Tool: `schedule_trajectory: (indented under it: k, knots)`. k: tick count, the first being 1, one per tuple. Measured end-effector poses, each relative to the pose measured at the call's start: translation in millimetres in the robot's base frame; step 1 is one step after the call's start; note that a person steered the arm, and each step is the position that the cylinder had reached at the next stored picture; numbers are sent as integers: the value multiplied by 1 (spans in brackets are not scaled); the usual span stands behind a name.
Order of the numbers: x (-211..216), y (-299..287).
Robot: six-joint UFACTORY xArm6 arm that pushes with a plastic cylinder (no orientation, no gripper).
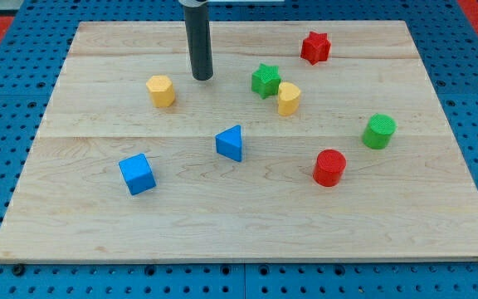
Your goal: Move the green star to the bottom of the red star
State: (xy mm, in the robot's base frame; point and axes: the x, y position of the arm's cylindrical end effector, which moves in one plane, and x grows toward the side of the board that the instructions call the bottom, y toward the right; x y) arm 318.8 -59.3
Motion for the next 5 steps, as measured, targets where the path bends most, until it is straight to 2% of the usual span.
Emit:
schedule_trajectory:
  k: [3, 5]
  knots:
    - [-6, 0]
    - [-25, -7]
